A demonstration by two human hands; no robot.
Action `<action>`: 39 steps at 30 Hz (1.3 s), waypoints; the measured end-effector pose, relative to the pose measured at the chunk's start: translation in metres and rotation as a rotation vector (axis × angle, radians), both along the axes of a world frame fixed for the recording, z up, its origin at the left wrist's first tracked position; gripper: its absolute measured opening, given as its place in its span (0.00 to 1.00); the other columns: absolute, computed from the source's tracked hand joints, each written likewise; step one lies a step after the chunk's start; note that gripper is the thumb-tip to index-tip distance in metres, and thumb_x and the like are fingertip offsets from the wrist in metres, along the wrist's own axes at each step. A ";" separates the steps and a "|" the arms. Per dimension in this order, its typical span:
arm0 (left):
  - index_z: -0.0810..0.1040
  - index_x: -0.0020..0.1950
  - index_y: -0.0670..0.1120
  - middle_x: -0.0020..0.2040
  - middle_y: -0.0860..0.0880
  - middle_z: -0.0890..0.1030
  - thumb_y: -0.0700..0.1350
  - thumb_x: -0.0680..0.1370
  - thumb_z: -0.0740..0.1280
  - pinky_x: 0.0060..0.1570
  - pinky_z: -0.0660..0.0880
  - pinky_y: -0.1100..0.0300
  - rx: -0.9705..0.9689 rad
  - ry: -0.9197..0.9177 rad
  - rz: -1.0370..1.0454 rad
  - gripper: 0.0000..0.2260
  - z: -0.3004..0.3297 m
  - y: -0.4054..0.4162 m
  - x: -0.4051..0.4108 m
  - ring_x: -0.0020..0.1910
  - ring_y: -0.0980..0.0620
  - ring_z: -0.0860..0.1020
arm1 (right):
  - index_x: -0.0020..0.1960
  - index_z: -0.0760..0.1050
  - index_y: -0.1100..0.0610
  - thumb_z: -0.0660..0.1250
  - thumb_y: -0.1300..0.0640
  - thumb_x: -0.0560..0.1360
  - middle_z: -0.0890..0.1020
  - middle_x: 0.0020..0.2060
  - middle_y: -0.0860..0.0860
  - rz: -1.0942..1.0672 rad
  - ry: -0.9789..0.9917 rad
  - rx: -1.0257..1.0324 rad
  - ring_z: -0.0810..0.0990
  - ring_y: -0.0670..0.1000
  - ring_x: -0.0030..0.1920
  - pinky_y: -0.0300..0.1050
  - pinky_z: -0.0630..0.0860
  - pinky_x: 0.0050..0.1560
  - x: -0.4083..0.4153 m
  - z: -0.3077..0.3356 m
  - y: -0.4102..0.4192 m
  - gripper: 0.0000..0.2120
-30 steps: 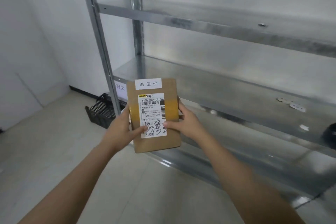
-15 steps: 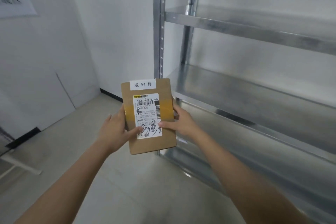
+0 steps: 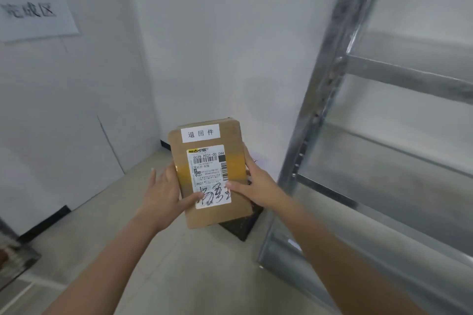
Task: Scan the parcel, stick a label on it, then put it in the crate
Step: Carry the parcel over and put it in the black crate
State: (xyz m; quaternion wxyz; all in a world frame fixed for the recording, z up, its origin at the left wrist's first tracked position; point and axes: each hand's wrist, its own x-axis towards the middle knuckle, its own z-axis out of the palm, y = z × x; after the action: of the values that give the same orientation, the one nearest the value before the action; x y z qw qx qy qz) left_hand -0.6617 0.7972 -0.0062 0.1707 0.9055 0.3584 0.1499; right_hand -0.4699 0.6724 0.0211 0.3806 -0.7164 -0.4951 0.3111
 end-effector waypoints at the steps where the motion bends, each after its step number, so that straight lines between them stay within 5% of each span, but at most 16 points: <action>1: 0.59 0.72 0.45 0.65 0.46 0.71 0.73 0.64 0.51 0.73 0.50 0.44 -0.010 -0.007 -0.018 0.45 0.000 0.021 0.001 0.66 0.47 0.69 | 0.75 0.37 0.39 0.71 0.44 0.71 0.73 0.67 0.42 -0.011 -0.004 0.002 0.71 0.41 0.60 0.44 0.68 0.60 0.000 -0.003 0.021 0.48; 7: 0.58 0.70 0.55 0.65 0.55 0.74 0.57 0.70 0.69 0.68 0.64 0.40 -0.220 -0.183 -0.179 0.33 0.001 0.132 0.014 0.62 0.52 0.73 | 0.76 0.44 0.43 0.71 0.46 0.71 0.74 0.63 0.37 -0.154 0.058 0.019 0.74 0.37 0.56 0.45 0.74 0.61 -0.004 -0.025 0.119 0.44; 9: 0.47 0.71 0.63 0.64 0.57 0.75 0.54 0.72 0.70 0.62 0.73 0.44 -0.420 -0.235 -0.228 0.37 0.001 0.161 0.024 0.60 0.53 0.77 | 0.76 0.39 0.43 0.71 0.43 0.70 0.73 0.66 0.40 -0.225 0.095 0.012 0.75 0.44 0.62 0.53 0.73 0.64 -0.005 -0.031 0.148 0.48; 12: 0.34 0.71 0.65 0.69 0.53 0.71 0.48 0.76 0.66 0.61 0.74 0.50 -0.513 -0.226 -0.248 0.42 -0.008 0.199 0.050 0.61 0.55 0.75 | 0.74 0.31 0.44 0.70 0.42 0.70 0.70 0.69 0.44 -0.323 0.159 0.011 0.73 0.48 0.66 0.57 0.70 0.67 0.002 -0.037 0.181 0.52; 15: 0.28 0.70 0.60 0.74 0.50 0.61 0.48 0.73 0.70 0.62 0.70 0.57 -0.456 -0.169 -0.355 0.49 -0.016 0.226 0.072 0.65 0.57 0.68 | 0.74 0.28 0.47 0.69 0.45 0.72 0.65 0.72 0.44 -0.414 0.180 -0.010 0.70 0.47 0.68 0.51 0.67 0.69 0.012 -0.039 0.205 0.53; 20: 0.19 0.66 0.55 0.74 0.51 0.29 0.55 0.57 0.79 0.70 0.65 0.50 -0.277 0.040 -0.584 0.69 -0.039 0.281 0.112 0.77 0.48 0.45 | 0.74 0.39 0.44 0.71 0.49 0.72 0.64 0.72 0.49 -0.552 0.122 0.023 0.75 0.46 0.59 0.46 0.72 0.62 0.054 -0.053 0.248 0.46; 23: 0.18 0.66 0.54 0.74 0.49 0.27 0.52 0.58 0.80 0.65 0.71 0.50 -0.253 0.049 -0.587 0.69 -0.054 0.314 0.140 0.75 0.44 0.55 | 0.72 0.47 0.41 0.71 0.50 0.72 0.70 0.68 0.46 -0.541 0.077 0.035 0.76 0.40 0.53 0.41 0.74 0.57 0.082 -0.058 0.279 0.39; 25: 0.19 0.66 0.54 0.74 0.48 0.29 0.52 0.59 0.79 0.64 0.72 0.50 -0.251 0.018 -0.610 0.67 -0.061 0.337 0.162 0.74 0.43 0.57 | 0.71 0.48 0.37 0.72 0.51 0.71 0.72 0.61 0.35 -0.538 0.087 0.025 0.76 0.39 0.56 0.46 0.75 0.61 0.100 -0.060 0.297 0.40; 27: 0.19 0.67 0.54 0.74 0.48 0.30 0.53 0.59 0.78 0.66 0.69 0.48 -0.271 -0.003 -0.634 0.66 -0.064 0.359 0.185 0.76 0.44 0.51 | 0.69 0.46 0.31 0.75 0.54 0.68 0.70 0.57 0.26 -0.487 0.086 0.017 0.74 0.34 0.58 0.36 0.73 0.61 0.118 -0.062 0.314 0.46; 30: 0.20 0.67 0.54 0.75 0.50 0.31 0.52 0.58 0.78 0.70 0.65 0.49 -0.289 -0.008 -0.665 0.67 -0.064 0.391 0.213 0.75 0.52 0.45 | 0.68 0.35 0.30 0.80 0.57 0.63 0.66 0.63 0.28 -0.390 0.073 -0.013 0.66 0.28 0.64 0.22 0.64 0.59 0.141 -0.067 0.339 0.60; 35: 0.22 0.68 0.58 0.76 0.54 0.36 0.52 0.56 0.78 0.68 0.65 0.53 -0.376 0.059 -0.725 0.66 -0.061 0.435 0.252 0.74 0.54 0.54 | 0.67 0.18 0.41 0.82 0.50 0.55 0.37 0.76 0.48 -0.325 -0.071 -0.173 0.42 0.49 0.77 0.57 0.55 0.75 0.165 -0.086 0.372 0.74; 39: 0.24 0.69 0.60 0.75 0.58 0.39 0.53 0.55 0.78 0.68 0.66 0.50 -0.380 0.095 -0.816 0.66 -0.071 0.464 0.283 0.75 0.50 0.54 | 0.62 0.13 0.40 0.81 0.53 0.57 0.28 0.73 0.48 -0.386 -0.162 -0.299 0.38 0.53 0.76 0.58 0.56 0.74 0.176 -0.095 0.393 0.74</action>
State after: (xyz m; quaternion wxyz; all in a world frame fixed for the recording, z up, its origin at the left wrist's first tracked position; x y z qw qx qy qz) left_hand -0.3787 1.2613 -0.0767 0.3623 0.9312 0.0006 -0.0400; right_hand -0.2936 1.0654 -0.0737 0.2821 -0.8685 -0.3265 0.2438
